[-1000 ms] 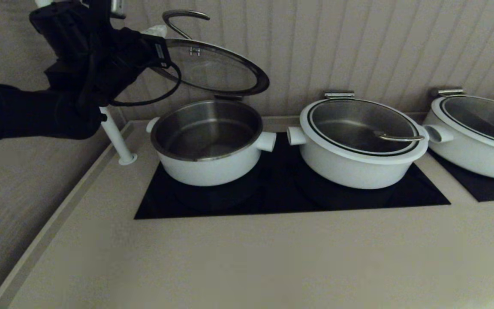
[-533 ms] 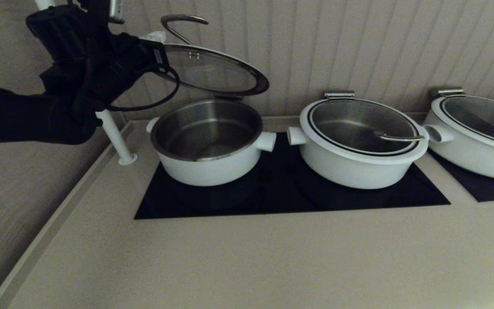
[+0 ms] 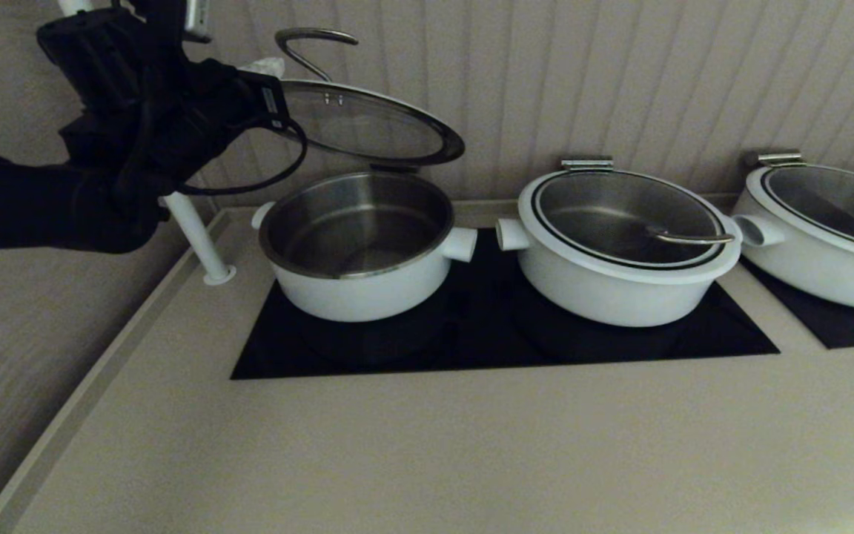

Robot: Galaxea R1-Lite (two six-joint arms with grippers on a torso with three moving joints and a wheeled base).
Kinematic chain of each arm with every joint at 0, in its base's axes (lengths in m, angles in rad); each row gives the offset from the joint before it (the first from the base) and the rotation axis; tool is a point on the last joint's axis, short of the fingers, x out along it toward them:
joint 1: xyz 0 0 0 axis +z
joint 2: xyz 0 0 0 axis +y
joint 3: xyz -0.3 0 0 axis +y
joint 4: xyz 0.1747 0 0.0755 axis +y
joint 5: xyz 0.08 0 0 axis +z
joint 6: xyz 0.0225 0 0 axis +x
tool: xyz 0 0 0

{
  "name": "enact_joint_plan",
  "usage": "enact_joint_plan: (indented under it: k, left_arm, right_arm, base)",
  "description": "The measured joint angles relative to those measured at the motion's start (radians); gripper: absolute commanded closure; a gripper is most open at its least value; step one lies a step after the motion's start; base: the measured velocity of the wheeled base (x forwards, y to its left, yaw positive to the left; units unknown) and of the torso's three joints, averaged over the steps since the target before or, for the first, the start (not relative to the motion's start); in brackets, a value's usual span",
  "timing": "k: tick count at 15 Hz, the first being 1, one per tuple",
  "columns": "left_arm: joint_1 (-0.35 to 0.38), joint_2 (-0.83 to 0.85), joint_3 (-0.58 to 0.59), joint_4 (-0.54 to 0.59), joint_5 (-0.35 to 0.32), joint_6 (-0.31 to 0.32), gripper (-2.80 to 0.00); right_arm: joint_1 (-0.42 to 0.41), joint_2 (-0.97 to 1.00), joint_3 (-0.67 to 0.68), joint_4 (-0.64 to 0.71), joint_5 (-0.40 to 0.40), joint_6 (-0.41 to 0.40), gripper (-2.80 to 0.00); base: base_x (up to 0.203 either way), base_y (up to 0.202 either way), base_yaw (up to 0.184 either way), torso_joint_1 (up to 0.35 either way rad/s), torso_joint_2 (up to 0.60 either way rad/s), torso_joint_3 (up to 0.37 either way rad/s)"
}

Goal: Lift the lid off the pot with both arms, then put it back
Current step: Close the pot lid

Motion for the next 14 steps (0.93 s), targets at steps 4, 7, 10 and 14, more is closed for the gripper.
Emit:
enact_joint_plan:
  k: [4,7,10,14]
  left_arm:
    - [0.000,-0.027,0.063,-0.006,0.002,0.000,0.00]
    - [0.006,-0.042,0.084,-0.005,0.002,0.001,0.00]
    - [0.014,-0.053,0.100,-0.004,0.001,0.001,0.00]
    - [0.021,-0.076,0.148,-0.005,0.002,0.003,0.00]
  right_arm:
    - [0.000,0.000,0.000,0.000,0.000,0.000,0.00]
    - [0.000,0.000,0.000,0.000,0.000,0.000,0.00]
    - [0.000,0.000,0.000,0.000,0.000,0.000,0.00]
    - [0.000,0.000,0.000,0.000,0.000,0.000,0.00]
  base:
    - [0.000,0.000,0.000,0.000,0.00,0.000]
    - [0.000,0.000,0.000,0.000,0.00,0.000]
    - [0.000,0.000,0.000,0.000,0.00,0.000]
    - [0.000,0.000,0.000,0.000,0.00,0.000]
